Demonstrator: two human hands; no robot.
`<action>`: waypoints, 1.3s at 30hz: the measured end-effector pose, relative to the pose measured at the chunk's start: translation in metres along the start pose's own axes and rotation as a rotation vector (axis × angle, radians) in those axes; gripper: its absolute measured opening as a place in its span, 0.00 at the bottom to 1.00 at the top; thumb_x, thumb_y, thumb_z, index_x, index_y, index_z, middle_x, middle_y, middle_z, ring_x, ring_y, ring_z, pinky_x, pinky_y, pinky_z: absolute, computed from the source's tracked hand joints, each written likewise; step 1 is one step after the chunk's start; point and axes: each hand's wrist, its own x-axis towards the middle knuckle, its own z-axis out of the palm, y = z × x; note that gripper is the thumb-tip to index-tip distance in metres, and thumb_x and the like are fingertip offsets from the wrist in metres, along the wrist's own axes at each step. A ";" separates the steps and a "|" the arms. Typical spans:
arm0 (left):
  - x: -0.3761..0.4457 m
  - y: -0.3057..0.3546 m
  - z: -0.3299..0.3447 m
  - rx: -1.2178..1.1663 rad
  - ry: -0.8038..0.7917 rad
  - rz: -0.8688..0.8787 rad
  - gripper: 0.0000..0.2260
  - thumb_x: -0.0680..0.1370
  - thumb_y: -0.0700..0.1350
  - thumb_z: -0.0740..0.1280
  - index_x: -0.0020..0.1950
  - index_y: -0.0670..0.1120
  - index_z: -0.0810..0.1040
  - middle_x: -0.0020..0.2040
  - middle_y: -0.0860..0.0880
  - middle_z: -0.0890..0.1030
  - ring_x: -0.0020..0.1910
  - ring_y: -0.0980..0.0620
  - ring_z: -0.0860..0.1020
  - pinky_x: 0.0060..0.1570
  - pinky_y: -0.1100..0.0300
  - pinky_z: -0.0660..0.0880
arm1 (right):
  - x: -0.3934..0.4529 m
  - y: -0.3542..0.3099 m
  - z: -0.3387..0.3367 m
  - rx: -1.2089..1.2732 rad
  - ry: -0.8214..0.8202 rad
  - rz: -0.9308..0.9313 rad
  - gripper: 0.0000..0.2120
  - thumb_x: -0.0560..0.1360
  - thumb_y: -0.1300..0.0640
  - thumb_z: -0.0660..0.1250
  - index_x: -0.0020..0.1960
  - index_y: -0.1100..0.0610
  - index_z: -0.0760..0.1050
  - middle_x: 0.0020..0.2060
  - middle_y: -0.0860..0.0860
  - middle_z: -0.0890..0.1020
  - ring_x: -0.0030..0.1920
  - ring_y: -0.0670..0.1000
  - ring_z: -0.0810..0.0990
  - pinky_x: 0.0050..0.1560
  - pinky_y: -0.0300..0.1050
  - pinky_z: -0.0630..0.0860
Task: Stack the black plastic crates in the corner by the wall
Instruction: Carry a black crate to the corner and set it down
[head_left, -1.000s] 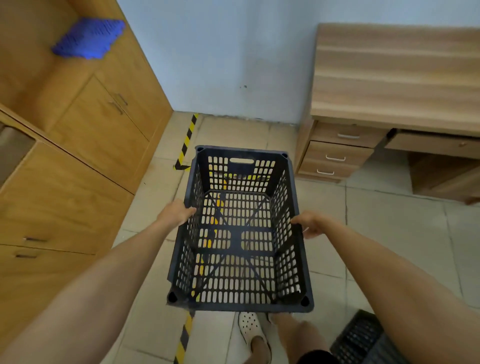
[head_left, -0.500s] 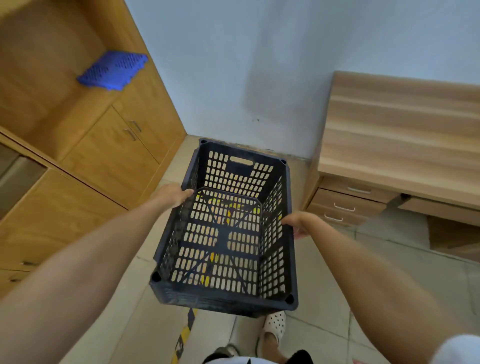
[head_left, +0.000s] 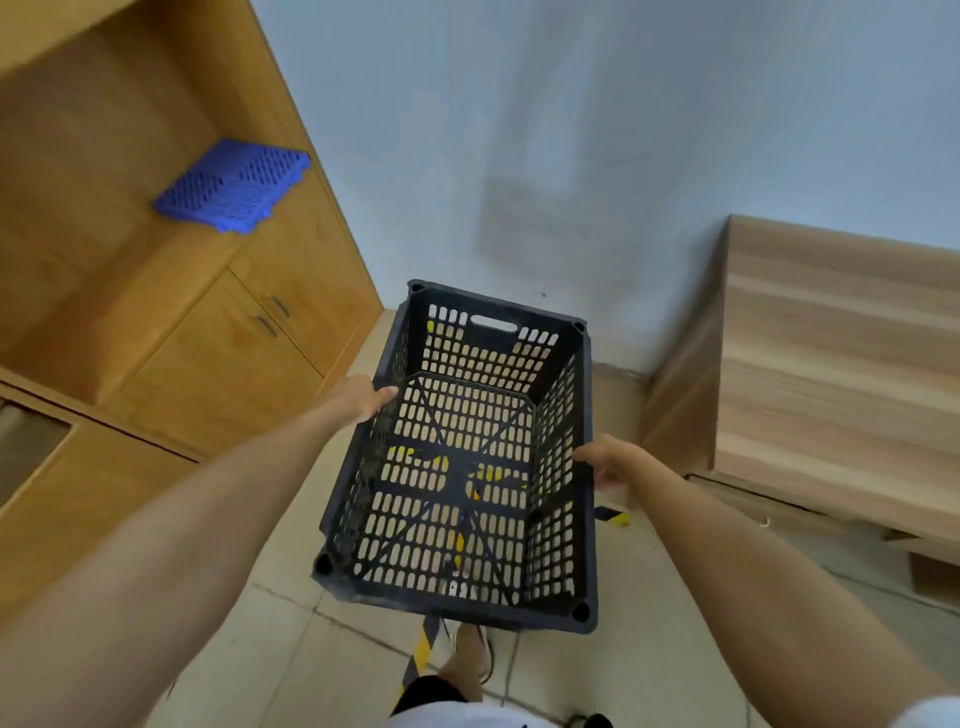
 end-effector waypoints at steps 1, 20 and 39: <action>0.016 0.001 -0.010 0.011 -0.012 0.006 0.29 0.81 0.58 0.59 0.69 0.34 0.70 0.65 0.35 0.76 0.63 0.38 0.76 0.62 0.47 0.75 | 0.006 -0.014 -0.001 0.006 0.006 0.002 0.04 0.80 0.61 0.61 0.53 0.62 0.68 0.36 0.55 0.74 0.33 0.50 0.75 0.18 0.38 0.72; 0.241 0.076 -0.063 0.234 -0.145 -0.043 0.11 0.79 0.39 0.67 0.39 0.45 0.67 0.36 0.49 0.72 0.42 0.48 0.74 0.34 0.63 0.68 | 0.201 -0.147 -0.066 0.054 -0.097 0.168 0.12 0.79 0.58 0.62 0.60 0.63 0.71 0.50 0.58 0.81 0.48 0.55 0.82 0.48 0.46 0.82; 0.421 0.094 0.050 0.176 -0.312 -0.057 0.34 0.79 0.68 0.47 0.58 0.39 0.73 0.50 0.40 0.79 0.49 0.41 0.78 0.53 0.50 0.75 | 0.383 -0.131 -0.070 -0.113 0.018 0.241 0.15 0.78 0.52 0.63 0.56 0.63 0.76 0.48 0.58 0.78 0.48 0.57 0.77 0.48 0.46 0.75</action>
